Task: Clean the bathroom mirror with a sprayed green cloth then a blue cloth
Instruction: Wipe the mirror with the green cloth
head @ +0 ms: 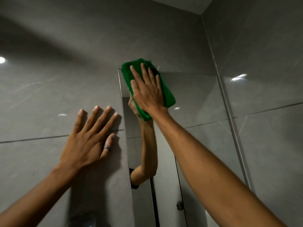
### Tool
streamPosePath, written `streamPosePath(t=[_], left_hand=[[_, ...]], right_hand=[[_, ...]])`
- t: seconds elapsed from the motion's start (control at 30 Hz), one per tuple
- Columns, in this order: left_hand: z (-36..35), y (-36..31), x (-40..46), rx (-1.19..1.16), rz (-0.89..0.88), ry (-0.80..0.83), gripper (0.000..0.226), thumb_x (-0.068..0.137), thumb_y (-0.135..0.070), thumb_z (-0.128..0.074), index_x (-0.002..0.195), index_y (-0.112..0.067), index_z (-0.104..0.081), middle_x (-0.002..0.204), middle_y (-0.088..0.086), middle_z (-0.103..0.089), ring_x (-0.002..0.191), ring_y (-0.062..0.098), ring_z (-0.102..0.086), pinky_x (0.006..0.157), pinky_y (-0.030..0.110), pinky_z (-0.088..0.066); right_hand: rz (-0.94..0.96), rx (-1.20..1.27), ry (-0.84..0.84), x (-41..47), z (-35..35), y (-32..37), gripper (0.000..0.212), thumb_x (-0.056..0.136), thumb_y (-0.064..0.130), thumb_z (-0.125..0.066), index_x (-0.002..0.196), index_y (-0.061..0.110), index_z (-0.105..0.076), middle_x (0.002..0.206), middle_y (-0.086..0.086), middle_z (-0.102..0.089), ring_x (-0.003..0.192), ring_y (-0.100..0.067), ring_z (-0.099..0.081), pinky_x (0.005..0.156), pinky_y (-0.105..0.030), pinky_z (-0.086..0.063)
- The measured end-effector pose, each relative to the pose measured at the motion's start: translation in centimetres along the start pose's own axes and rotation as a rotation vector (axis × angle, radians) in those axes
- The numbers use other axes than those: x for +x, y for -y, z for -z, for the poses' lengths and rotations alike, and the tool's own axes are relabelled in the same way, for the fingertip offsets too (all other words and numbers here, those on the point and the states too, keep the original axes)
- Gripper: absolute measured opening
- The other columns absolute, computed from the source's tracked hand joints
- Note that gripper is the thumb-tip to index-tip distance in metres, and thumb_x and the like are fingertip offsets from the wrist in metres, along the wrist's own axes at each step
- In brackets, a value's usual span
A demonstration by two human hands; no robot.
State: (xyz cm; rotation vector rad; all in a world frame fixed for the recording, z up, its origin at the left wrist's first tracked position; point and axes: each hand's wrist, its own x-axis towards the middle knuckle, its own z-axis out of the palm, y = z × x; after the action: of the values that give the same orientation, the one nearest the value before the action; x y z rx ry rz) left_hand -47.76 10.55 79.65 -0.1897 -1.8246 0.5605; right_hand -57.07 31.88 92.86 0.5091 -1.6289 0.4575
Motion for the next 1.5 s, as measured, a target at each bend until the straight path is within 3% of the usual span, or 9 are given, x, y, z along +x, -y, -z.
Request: streamPosePath(t=[0.2,0.37,0.73,0.83,0.97,1.1,1.3,1.4,1.5], left_hand=[[-0.6,-0.5,-0.4,-0.016,0.033,-0.060,0.071,0.102,-0.051,-0.024,0.164,-0.018,-0.028,0.173,0.013,-0.022,0.161,0.037,-0.018,0.130,0.062,-0.014],[-1.4,-1.4,-1.6,-0.005,0.057,-0.109,0.073,0.102,-0.051,-0.026,0.165,-0.014,-0.027,0.174,0.014,-0.022,0.162,0.039,-0.018,0.129,0.064,-0.016],[-1.9,-1.9,-2.5,0.017,0.069,-0.083,0.075,0.102,-0.054,-0.021,0.165,-0.014,-0.022,0.175,0.015,-0.015,0.163,0.039,-0.011,0.129,0.064,-0.014],[-2.0,-2.0,-2.6,-0.008,0.071,-0.094,0.076,0.102,-0.055,-0.021,0.166,-0.015,-0.019,0.176,0.014,-0.012,0.163,0.038,-0.008,0.131,0.063,-0.010],[-2.4,-1.9,-2.6,-0.026,0.061,-0.102,0.076,0.103,-0.056,-0.020,0.167,-0.015,-0.015,0.177,0.013,-0.008,0.164,0.036,-0.003,0.132,0.062,-0.006],[-2.2,-1.6,-2.7,-0.058,0.059,-0.062,0.074,0.105,-0.056,-0.018,0.168,-0.018,-0.009,0.178,0.010,-0.003,0.165,0.035,0.002,0.132,0.059,-0.002],[0.8,-1.1,-3.0,-0.263,0.050,0.130,0.074,0.102,-0.055,-0.017,0.168,-0.022,-0.013,0.177,0.007,-0.005,0.164,0.032,0.002,0.133,0.057,0.001],[4.2,-1.6,-4.3,-0.645,0.127,0.279,0.075,0.102,-0.055,-0.019,0.168,-0.020,-0.014,0.178,0.008,-0.006,0.165,0.030,0.004,0.134,0.051,0.002],[8.3,-3.9,-10.4,-1.119,0.264,0.234,0.067,0.103,-0.048,-0.035,0.161,-0.014,-0.036,0.169,0.013,-0.035,0.160,0.025,-0.023,0.131,0.044,-0.021]], right_hand=[[0.135,0.051,0.055,-8.5,-1.8,4.0,0.056,0.105,0.052,-0.014,0.160,0.039,-0.010,0.171,-0.002,-0.011,0.156,-0.028,-0.015,0.127,-0.056,-0.004],[0.107,0.054,0.061,-11.3,-1.0,-1.2,0.057,0.103,0.054,-0.019,0.158,0.045,-0.008,0.171,0.006,-0.007,0.151,-0.026,-0.030,0.126,-0.058,-0.011],[-0.526,0.018,-0.046,-11.3,4.1,-23.3,0.076,0.094,0.073,-0.017,0.160,0.037,-0.010,0.171,0.000,-0.005,0.158,-0.026,-0.004,0.126,-0.057,-0.004],[-0.566,0.062,-0.104,-17.1,3.7,-24.7,0.071,0.097,0.058,-0.028,0.161,0.029,-0.017,0.170,-0.003,-0.012,0.158,-0.027,-0.008,0.126,-0.057,-0.009],[-0.645,0.187,-0.242,-23.2,2.4,-20.3,0.062,0.093,0.026,-0.037,0.156,0.027,-0.035,0.167,-0.004,-0.025,0.155,-0.029,-0.021,0.121,-0.059,-0.027],[-0.517,0.322,-0.175,-26.0,1.2,-10.1,0.059,0.094,0.016,-0.040,0.152,0.024,-0.042,0.165,0.001,-0.032,0.155,-0.022,-0.022,0.125,-0.053,-0.025],[-0.992,1.278,-0.309,-28.1,3.9,4.2,0.034,0.097,0.010,-0.048,0.125,0.022,-0.064,0.113,-0.007,-0.070,0.104,-0.027,-0.065,0.082,-0.031,-0.058],[-1.246,1.700,-0.196,-31.0,7.1,8.2,0.029,0.101,0.021,-0.039,0.119,0.012,-0.060,0.099,-0.013,-0.066,0.086,-0.031,-0.064,0.077,-0.038,-0.054],[-1.317,1.878,-0.026,-35.4,10.0,11.7,0.045,0.103,0.042,-0.033,0.108,0.010,-0.063,0.095,-0.012,-0.068,0.086,-0.029,-0.065,0.084,-0.039,-0.051]])
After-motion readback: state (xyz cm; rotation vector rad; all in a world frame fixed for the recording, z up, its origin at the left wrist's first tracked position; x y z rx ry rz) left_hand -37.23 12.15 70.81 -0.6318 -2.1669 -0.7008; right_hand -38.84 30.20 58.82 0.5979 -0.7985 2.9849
